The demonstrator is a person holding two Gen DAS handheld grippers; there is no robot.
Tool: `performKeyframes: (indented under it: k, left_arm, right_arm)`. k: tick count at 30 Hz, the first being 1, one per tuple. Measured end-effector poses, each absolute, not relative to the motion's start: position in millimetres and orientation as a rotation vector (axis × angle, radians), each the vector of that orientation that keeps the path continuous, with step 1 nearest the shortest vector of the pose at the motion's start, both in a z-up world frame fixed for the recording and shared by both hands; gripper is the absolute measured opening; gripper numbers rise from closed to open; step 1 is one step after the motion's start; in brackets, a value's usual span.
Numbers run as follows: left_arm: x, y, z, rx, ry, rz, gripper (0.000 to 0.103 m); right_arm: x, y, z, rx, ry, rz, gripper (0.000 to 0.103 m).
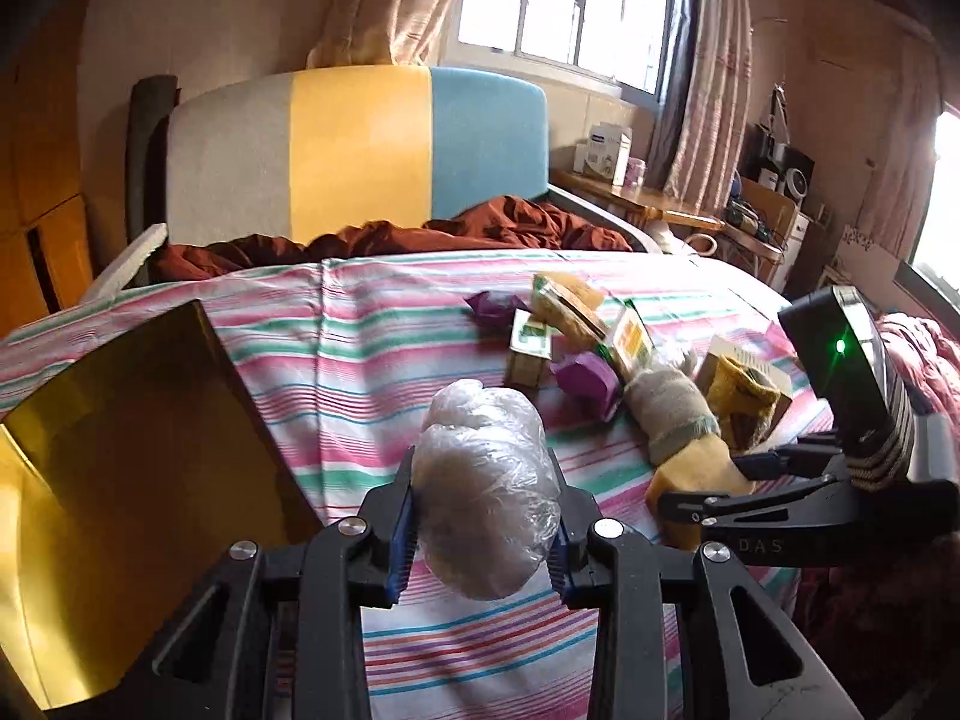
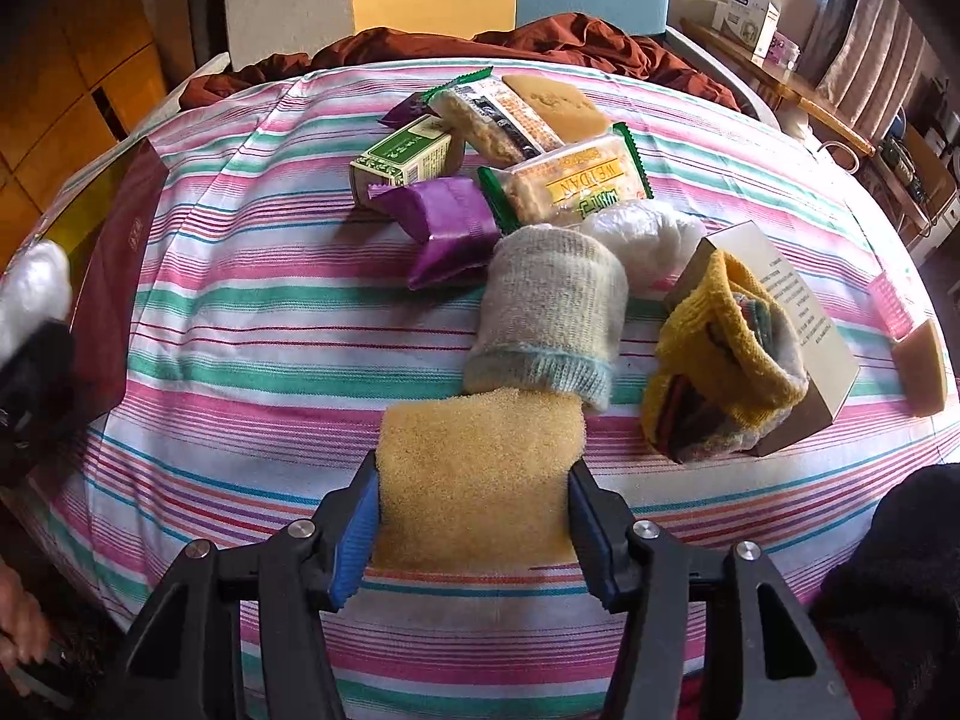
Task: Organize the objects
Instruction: 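Lower the bag into the gold tray and open the left tool while the right tool carries the sponge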
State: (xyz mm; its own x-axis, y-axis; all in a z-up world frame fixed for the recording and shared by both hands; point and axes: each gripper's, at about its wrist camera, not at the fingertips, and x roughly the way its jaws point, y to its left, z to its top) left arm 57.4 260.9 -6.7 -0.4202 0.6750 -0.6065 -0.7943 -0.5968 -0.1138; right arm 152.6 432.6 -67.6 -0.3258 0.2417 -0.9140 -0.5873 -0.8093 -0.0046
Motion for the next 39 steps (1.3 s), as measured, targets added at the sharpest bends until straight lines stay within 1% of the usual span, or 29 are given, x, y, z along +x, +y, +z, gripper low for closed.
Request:
performKeyframes:
  k: [3,6,12,16,19,21,24,26,29,35,39]
  left_arm:
    - [33.1,235.4,3.6,-0.823,0.187,2.178,0.035]
    - [11.5,207.5,2.3,-0.868,0.199,2.288,0.035]
    - [-33.5,155.4,-15.5,-1.000,0.240,2.452,0.036]
    - [-62.4,126.3,-30.7,-1.134,0.211,2.506,0.036]
    - [-75.7,111.4,-40.3,-1.199,0.224,2.548,0.038]
    - [-79.1,103.2,-44.2,-1.215,0.233,2.578,0.038]
    - [-77.9,93.4,-47.4,-1.221,0.243,2.617,0.043]
    - [-73.8,88.4,-46.9,-1.203,0.243,2.637,0.052]
    - [-61.7,83.3,-42.5,-1.134,0.231,2.662,0.058]
    - [-43.3,77.4,-38.2,-1.096,0.153,2.674,0.060]
    - [-35.5,79.2,-34.7,-1.086,0.146,2.673,0.060]
  right_arm:
    - [152.0,431.7,-67.9,-1.402,0.441,2.160,0.057]
    - [152.4,437.5,-74.2,-1.402,0.426,2.163,0.057]
    - [152.8,436.6,-76.5,-1.402,0.406,2.162,0.057]
    - [151.6,436.9,-77.8,-1.401,0.395,2.162,0.057]
    - [143.7,434.9,-78.1,-1.402,0.385,2.161,0.057]
    - [142.5,433.4,-78.2,-1.402,0.380,2.160,0.057]
    - [143.3,431.1,-78.3,-1.401,0.371,2.160,0.057]
    - [143.3,429.5,-77.3,-1.400,0.368,2.158,0.057]
    - [144.8,424.3,-75.0,-1.395,0.363,2.152,0.057]
    - [143.3,415.5,-72.7,-1.382,0.340,2.139,0.057]
    - [139.3,403.4,-69.5,-1.379,0.328,2.173,0.057]
